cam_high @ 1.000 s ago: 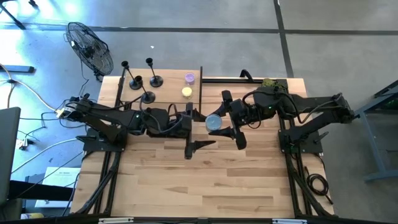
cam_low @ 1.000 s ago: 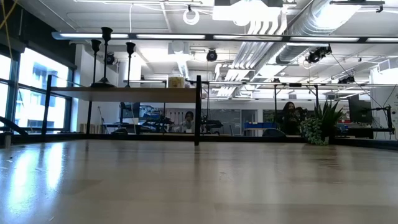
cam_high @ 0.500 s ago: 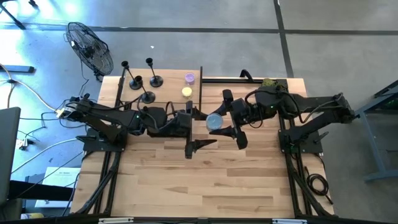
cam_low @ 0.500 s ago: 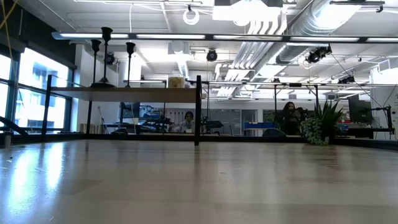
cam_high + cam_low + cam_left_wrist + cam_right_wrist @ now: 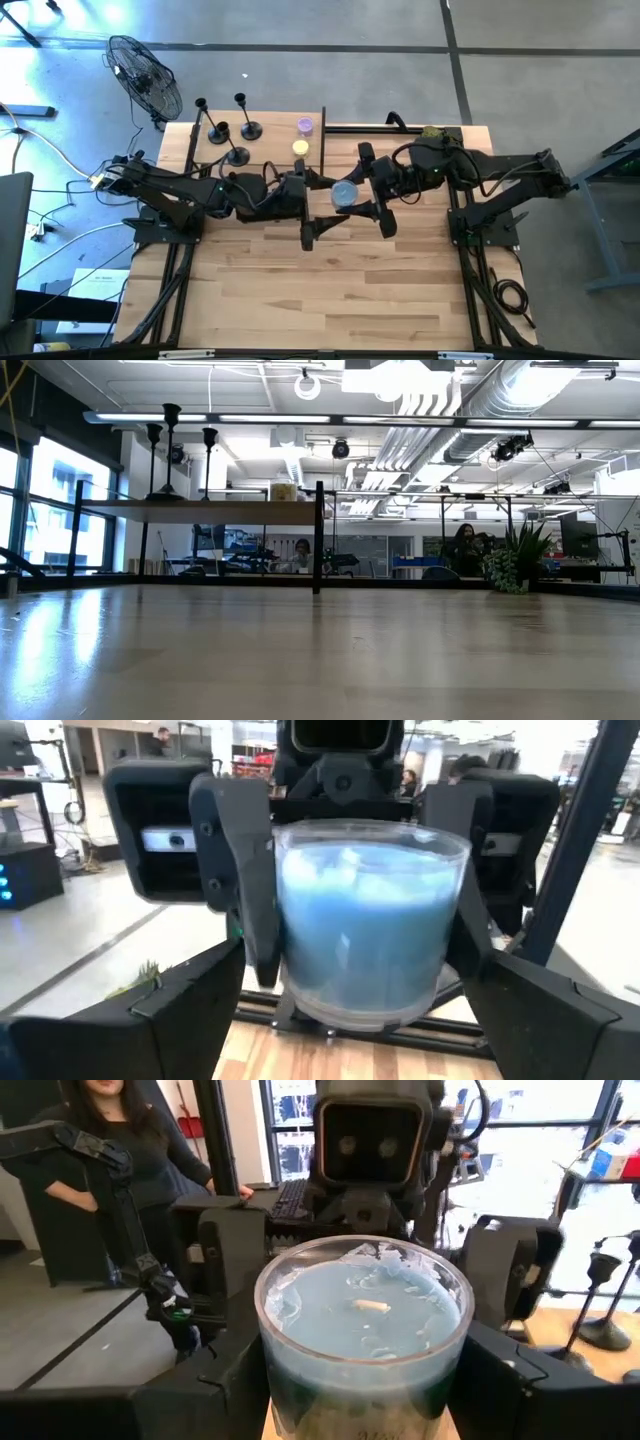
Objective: Pick & Place candle stick holders
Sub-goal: Put the blue candle on the shelf
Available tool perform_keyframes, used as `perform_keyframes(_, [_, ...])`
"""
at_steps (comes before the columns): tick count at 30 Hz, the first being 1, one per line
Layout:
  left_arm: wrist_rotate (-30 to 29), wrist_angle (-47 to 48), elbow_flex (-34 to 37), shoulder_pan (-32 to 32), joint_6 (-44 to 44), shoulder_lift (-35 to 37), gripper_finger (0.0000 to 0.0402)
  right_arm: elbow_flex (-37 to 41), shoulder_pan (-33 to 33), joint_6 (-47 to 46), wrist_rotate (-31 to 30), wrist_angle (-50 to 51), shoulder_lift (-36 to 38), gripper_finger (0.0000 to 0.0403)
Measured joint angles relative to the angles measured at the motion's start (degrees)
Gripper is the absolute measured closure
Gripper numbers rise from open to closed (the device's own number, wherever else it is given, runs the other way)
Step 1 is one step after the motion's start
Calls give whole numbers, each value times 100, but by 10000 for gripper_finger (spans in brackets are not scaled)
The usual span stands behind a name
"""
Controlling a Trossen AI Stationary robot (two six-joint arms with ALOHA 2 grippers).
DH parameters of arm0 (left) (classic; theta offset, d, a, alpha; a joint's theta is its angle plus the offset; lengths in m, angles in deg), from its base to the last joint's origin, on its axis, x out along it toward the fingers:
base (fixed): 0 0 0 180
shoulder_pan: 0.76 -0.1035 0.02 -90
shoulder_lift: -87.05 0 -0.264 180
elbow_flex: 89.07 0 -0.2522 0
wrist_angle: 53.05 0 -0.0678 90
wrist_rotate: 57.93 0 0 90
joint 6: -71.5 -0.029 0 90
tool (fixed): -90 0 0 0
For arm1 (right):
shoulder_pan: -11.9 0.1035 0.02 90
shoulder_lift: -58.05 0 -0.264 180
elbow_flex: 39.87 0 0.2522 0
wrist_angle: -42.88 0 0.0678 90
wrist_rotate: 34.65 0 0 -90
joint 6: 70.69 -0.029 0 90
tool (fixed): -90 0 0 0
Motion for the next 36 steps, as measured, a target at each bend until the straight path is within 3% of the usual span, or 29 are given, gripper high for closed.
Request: perform_keyframes(36, [-257,-206,-9,-1,-29,-151,46,10,-1,103,26,-148,-4,182])
